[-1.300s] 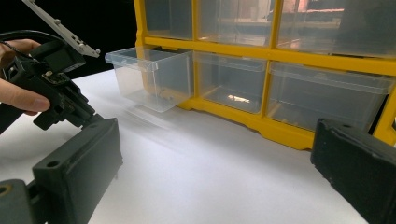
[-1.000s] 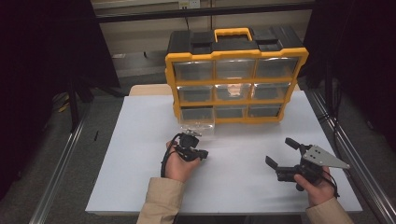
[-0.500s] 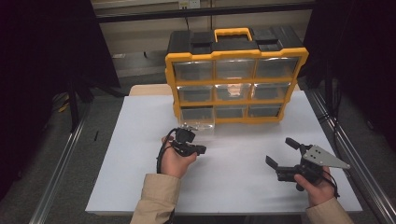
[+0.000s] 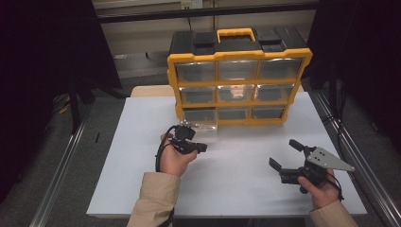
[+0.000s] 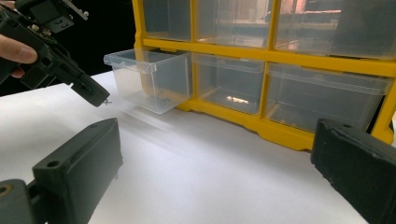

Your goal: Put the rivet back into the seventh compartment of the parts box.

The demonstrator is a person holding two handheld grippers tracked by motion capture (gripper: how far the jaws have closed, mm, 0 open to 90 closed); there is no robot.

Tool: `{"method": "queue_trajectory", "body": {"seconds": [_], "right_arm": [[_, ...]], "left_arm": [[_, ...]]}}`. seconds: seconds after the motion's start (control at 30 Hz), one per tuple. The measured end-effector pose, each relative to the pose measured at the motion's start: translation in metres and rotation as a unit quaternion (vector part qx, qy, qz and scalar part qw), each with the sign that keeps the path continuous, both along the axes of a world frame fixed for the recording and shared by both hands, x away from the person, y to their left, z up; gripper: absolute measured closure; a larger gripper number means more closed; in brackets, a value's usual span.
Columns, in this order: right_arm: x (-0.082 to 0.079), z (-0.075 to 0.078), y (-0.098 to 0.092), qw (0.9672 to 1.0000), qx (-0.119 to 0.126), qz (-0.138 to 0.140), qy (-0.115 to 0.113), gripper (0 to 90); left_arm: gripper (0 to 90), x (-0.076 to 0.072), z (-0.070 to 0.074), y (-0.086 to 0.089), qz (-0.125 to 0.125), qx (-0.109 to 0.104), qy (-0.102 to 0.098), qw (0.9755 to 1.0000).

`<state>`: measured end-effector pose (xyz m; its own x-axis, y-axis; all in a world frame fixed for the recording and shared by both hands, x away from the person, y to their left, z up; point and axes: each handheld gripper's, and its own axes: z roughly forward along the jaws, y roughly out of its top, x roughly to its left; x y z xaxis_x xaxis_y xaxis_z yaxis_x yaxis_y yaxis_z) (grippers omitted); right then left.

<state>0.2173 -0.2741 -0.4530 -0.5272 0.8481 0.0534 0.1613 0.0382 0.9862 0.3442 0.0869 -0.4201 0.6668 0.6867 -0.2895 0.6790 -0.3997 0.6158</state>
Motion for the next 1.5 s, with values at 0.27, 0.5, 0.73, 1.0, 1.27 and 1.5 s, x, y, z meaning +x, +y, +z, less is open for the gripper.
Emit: {"method": "queue_trajectory", "body": {"seconds": [0.27, 0.5, 0.73, 1.0, 1.27, 1.5], "right_arm": [[0.0, 0.0, -0.001, 1.0, -0.002, 0.004, -0.001, 1.6], [0.0, 0.0, -0.001, 1.0, -0.001, 0.003, -0.002, 1.6], [0.0, 0.0, -0.001, 1.0, 0.0, 0.002, -0.001, 1.6], [0.0, 0.0, -0.001, 1.0, -0.001, 0.003, -0.002, 1.6], [0.0, 0.0, 0.0, 1.0, 0.0, 0.003, -0.001, 1.6], [-0.001, 0.001, -0.001, 1.0, 0.001, -0.002, 0.001, 1.6]], "left_arm": [[86.8, 0.003, 0.009, 0.0, 0.002, -0.004, 0.001, 1.0], [86.8, 0.004, 0.016, 0.0, 0.008, -0.003, -0.005, 1.0], [86.8, 0.008, 0.025, 0.0, 0.003, 0.002, -0.005, 1.0], [86.9, 0.013, 0.034, 0.0, 0.005, 0.007, -0.011, 0.9999], [86.8, 0.017, 0.041, -0.002, 0.012, 0.004, -0.011, 0.9999], [86.8, 0.02, 0.046, -0.003, 0.011, 0.0, -0.013, 0.9999]]}}
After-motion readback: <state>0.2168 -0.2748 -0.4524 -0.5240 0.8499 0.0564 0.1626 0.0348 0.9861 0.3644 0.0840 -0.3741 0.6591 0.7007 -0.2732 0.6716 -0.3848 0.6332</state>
